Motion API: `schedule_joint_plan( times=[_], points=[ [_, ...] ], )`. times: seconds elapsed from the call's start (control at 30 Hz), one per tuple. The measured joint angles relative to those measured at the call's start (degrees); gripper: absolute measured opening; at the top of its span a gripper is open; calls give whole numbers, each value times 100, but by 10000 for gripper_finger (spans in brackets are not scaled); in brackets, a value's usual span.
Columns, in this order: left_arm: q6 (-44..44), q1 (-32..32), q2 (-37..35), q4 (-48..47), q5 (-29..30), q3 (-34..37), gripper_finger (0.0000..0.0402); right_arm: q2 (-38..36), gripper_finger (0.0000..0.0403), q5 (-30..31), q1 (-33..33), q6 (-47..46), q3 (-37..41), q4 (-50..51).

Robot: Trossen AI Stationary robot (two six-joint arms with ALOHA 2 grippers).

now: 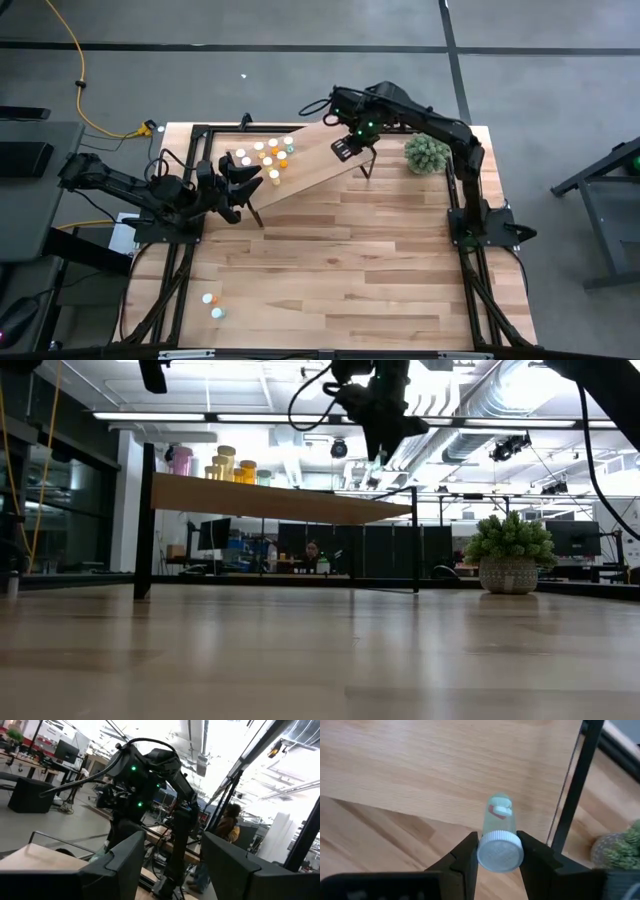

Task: Pick and place medicine bottles onto shelf by color
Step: Put the right blue pill bottle on the shelf aligned with the other blue pill bottle

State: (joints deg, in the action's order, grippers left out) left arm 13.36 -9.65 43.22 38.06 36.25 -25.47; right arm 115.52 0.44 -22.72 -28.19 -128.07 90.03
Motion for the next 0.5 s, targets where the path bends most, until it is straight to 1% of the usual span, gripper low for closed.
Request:
schedule_joint_plan(
  times=[0.2, 0.33, 0.43, 0.5],
  points=[
    [0, 0, 0, -11, -1, -1, 188, -5, 106, -141, -133, 176, 0, -1],
    [15, 0, 0, -11, -2, 0, 188, -7, 106, -509, -224, 369, 0, -1],
    [13, 0, 0, -11, -1, -1, 188, -7, 106, -496, -245, 480, 8, -5],
    [15, 0, 0, -11, -2, 0, 188, -17, 106, -494, -253, 605, 165, -7]
  ],
)
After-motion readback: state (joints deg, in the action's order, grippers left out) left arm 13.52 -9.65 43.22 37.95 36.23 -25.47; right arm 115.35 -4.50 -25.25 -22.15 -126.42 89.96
